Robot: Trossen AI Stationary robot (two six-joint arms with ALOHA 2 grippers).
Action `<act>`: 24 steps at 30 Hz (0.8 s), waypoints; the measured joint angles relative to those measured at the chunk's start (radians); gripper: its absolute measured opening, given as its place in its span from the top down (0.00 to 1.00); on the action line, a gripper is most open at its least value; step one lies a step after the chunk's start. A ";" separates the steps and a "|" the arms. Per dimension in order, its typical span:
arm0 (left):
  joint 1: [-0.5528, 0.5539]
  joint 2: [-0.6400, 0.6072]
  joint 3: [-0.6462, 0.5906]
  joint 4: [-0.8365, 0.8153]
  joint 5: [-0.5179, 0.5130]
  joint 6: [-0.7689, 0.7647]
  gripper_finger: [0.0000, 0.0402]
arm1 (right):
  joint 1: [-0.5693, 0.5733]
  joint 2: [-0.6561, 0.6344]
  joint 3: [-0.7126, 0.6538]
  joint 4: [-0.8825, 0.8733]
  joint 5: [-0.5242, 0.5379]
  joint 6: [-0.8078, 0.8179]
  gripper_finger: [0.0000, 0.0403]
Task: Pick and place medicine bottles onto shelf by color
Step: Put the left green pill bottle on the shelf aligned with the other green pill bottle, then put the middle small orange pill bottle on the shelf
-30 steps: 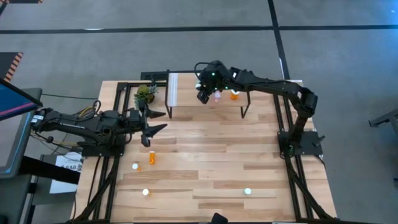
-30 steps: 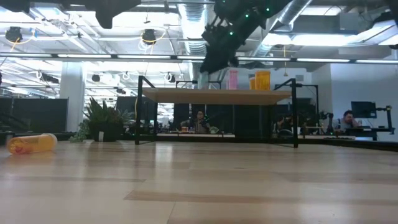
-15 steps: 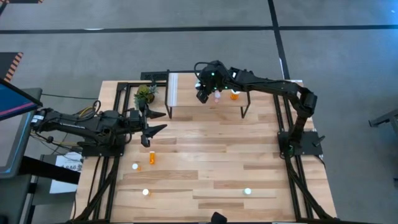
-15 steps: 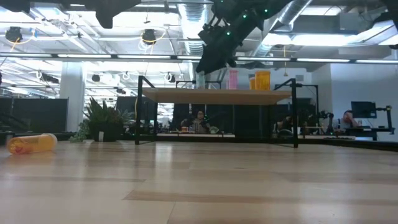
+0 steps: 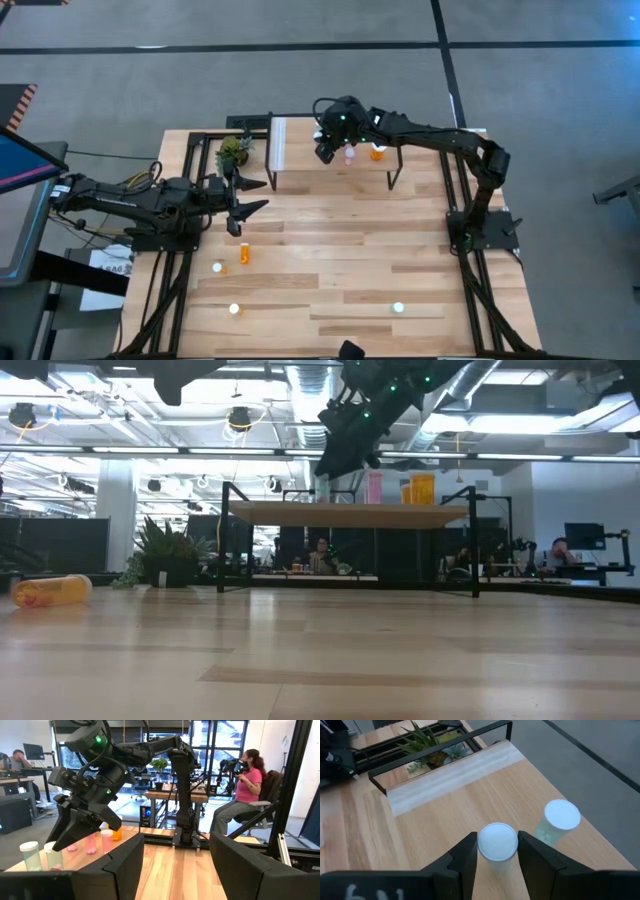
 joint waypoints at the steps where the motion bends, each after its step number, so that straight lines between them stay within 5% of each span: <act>1: 0.000 0.000 0.000 0.000 0.000 0.000 0.47 | 0.000 0.000 0.000 -0.001 0.000 0.000 0.61; 15: 0.000 0.000 0.000 0.001 0.001 -0.006 0.47 | 0.000 0.000 0.000 -0.001 0.000 0.008 0.60; 24: 0.000 0.000 0.000 0.001 0.001 -0.006 0.47 | 0.000 0.000 0.000 -0.004 0.000 0.008 0.49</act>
